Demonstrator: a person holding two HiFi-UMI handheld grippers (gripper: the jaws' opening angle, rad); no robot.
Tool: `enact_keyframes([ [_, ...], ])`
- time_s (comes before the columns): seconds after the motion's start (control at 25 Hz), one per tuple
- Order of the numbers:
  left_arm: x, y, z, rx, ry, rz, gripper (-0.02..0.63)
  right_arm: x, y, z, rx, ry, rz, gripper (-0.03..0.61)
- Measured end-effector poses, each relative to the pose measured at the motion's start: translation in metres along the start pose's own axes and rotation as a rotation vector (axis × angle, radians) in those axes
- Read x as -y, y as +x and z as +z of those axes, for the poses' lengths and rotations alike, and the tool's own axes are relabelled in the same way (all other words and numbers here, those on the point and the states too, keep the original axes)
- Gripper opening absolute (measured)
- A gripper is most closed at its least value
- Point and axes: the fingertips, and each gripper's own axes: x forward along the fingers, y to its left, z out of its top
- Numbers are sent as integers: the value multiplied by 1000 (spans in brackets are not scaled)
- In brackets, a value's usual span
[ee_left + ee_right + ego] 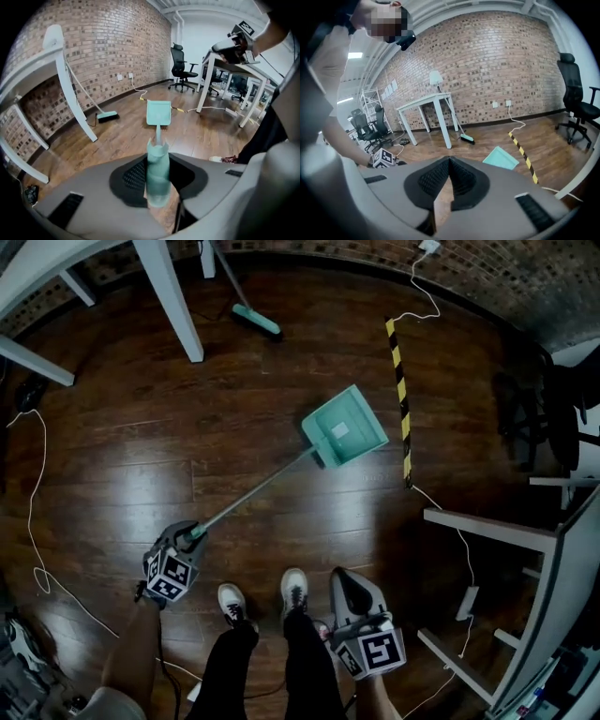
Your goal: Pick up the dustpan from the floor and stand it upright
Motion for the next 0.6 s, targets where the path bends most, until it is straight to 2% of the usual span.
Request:
enact_keyframes([
  [0.16, 4, -24, 97, 51, -11, 5, 127, 41, -30, 76, 80, -53, -6, -11],
  [0.44, 15, -29, 264, 112, 5, 51, 127, 121, -66, 162, 153, -77, -4, -11],
  [0.6, 9, -12, 346, 137, 26, 46, 126, 168, -75, 208, 210, -86, -78, -11],
])
